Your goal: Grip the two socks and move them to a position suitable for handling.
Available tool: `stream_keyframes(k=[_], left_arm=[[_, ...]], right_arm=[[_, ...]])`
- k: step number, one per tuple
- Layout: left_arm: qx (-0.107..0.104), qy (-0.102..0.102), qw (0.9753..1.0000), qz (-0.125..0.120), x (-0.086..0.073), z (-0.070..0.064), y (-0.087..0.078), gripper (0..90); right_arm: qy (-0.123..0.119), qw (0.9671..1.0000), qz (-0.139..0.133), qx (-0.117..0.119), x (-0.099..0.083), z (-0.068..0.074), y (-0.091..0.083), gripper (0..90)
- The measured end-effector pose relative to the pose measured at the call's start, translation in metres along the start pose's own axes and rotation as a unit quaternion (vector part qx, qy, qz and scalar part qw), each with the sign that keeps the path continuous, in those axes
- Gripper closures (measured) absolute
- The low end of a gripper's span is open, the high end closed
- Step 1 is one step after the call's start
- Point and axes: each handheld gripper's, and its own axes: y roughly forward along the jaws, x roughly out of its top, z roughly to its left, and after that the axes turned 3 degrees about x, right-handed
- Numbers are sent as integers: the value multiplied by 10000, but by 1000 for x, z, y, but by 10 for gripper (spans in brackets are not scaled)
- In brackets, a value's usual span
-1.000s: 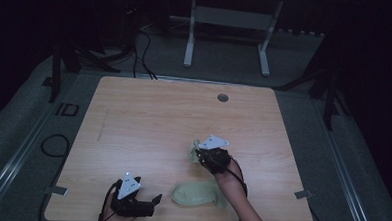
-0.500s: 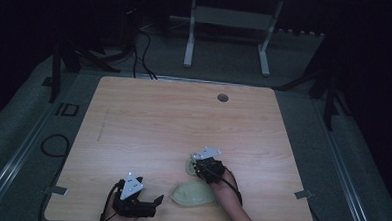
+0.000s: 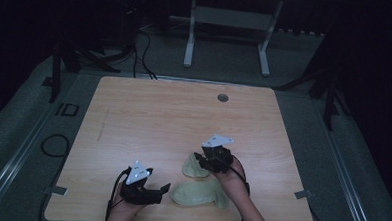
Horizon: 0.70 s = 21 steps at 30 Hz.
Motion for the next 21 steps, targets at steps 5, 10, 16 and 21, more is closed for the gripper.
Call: stream_keyframes(k=[5, 10, 16, 21], left_arm=[[-196, 212, 9990, 346, 25, 1, 33, 293], [-228, 303, 9968, 700, 38, 2, 66, 338], [-150, 421, 9945, 944, 44, 0, 87, 452], [-40, 434, 9936, 1038, 46, 2, 94, 634]], right_arm=[[146, 9993, 260, 243, 6, -12, 17, 624], [307, 9977, 527, 303, 1, -16, 39, 625], [315, 9964, 668, 424, -9, -14, 51, 631], [304, 9966, 642, 412, -16, -13, 55, 695]])
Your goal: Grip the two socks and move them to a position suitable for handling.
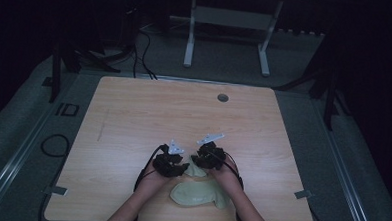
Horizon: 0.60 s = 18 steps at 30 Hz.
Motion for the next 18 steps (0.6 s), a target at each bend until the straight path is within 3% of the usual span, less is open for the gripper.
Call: stream_keyframes(k=[3, 4, 5, 6, 8, 14, 18], left_arm=[[-50, 50, 10000, 25, 1, -1, 1, 669], [-40, 94, 9999, 13, 1, -3, 2, 738], [-38, 127, 9999, 29, 1, -4, 2, 738], [-90, 120, 9999, 43, 2, -4, 2, 835], [5, 157, 9999, 2, 2, -8, 3, 870], [113, 128, 9994, -301, 4, -12, -11, 879], [223, 111, 9987, -452, 9, -13, -33, 879]], right_arm=[[-42, 10000, -28, 38, -1, 1, 0, 744], [-95, 9999, -26, 49, -1, 3, 0, 811], [-95, 9999, -26, 49, -1, 3, 0, 811], [-179, 9998, -18, -17, 0, 5, 0, 845], [-234, 9997, -31, -93, 1, 7, -1, 859], [-260, 9989, -342, -186, 3, 9, -18, 865], [-156, 9969, -749, -185, 7, 6, -47, 866]])
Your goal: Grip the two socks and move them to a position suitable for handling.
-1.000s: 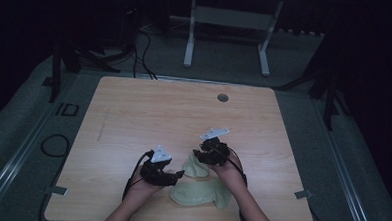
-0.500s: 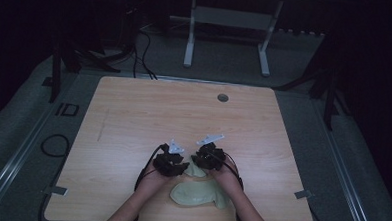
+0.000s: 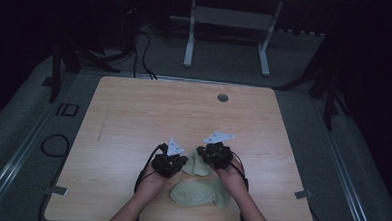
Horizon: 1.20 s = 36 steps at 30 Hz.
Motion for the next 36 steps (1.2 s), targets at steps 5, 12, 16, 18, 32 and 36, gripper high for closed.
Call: stream_keyframes(k=[5, 12, 16, 18, 32, 36], left_arm=[[37, -185, 9998, 19, 0, 7, -13, 879], [118, -274, 9994, 159, -6, 19, -20, 879], [182, -213, 9992, 273, -9, 19, -10, 877], [186, -207, 9990, 347, -12, 18, -2, 877], [251, -206, 9989, 332, -12, 19, 0, 646], [211, -210, 9995, 67, -14, 18, -11, 759]], right_arm=[[57, 9998, -144, -128, 1, -9, -22, 866], [347, 9991, -90, -228, -14, -30, -31, 866], [428, 9986, 177, -272, -27, -43, -21, 865], [477, 9981, 278, -269, -36, -50, -10, 864], [549, 9972, 379, -325, -41, -60, -5, 751], [423, 9983, 273, -286, -45, -47, -18, 848]])
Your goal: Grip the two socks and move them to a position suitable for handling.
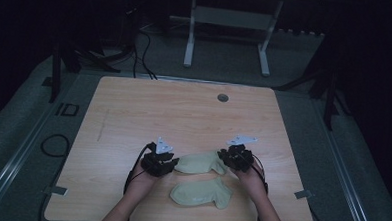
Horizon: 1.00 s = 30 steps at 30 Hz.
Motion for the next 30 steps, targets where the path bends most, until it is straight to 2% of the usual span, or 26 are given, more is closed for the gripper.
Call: stream_keyframes(k=[2, 4, 7, 10, 12, 13, 14, 17, 19, 20, 22, 25, 30], left_arm=[[-70, 137, 9999, 29, 1, -6, 0, 775], [-145, 209, 9996, 108, 1, -12, 5, 850], [-214, 249, 9991, 274, 1, -17, 17, 850], [-229, 220, 9985, 455, 0, -17, 27, 849], [-165, 265, 9980, 545, -2, -17, 32, 849], [-151, 295, 9979, 554, -3, -16, 34, 849], [-176, 230, 9982, 530, -3, -15, 34, 850], [-152, 201, 9984, 510, -4, -13, 34, 849], [-70, 277, 9984, 488, -5, -11, 34, 849], [-41, 407, 9981, 462, -5, -11, 33, 847], [-50, 407, 9981, 468, -6, -10, 33, 847], [-117, 306, 9984, 472, -6, -8, 33, 846], [-155, 214, 9986, 456, -6, -8, 33, 833]], right_arm=[[-35, 10000, -9, 23, -2, 3, -1, 876], [-98, 9999, 42, 49, -7, 9, 1, 899], [-87, 9999, 90, 86, -12, 13, 4, 899], [-125, 9995, 270, 124, -22, 16, 11, 898], [-112, 9996, 224, 145, -25, 16, 12, 898], [-58, 9996, 202, 179, -26, 14, 11, 898], [-35, 9996, 194, 178, -27, 14, 10, 898], [-103, 9995, 211, 213, -27, 13, 9, 894], [-102, 9994, 233, 225, -27, 11, 9, 891], [-59, 9993, 246, 261, -29, 7, 7, 882], [-42, 9993, 254, 272, -29, 6, 5, 881], [70, 9992, 252, 290, -32, 0, 3, 881], [-17, 9993, 287, 235, -29, 6, 5, 867]])
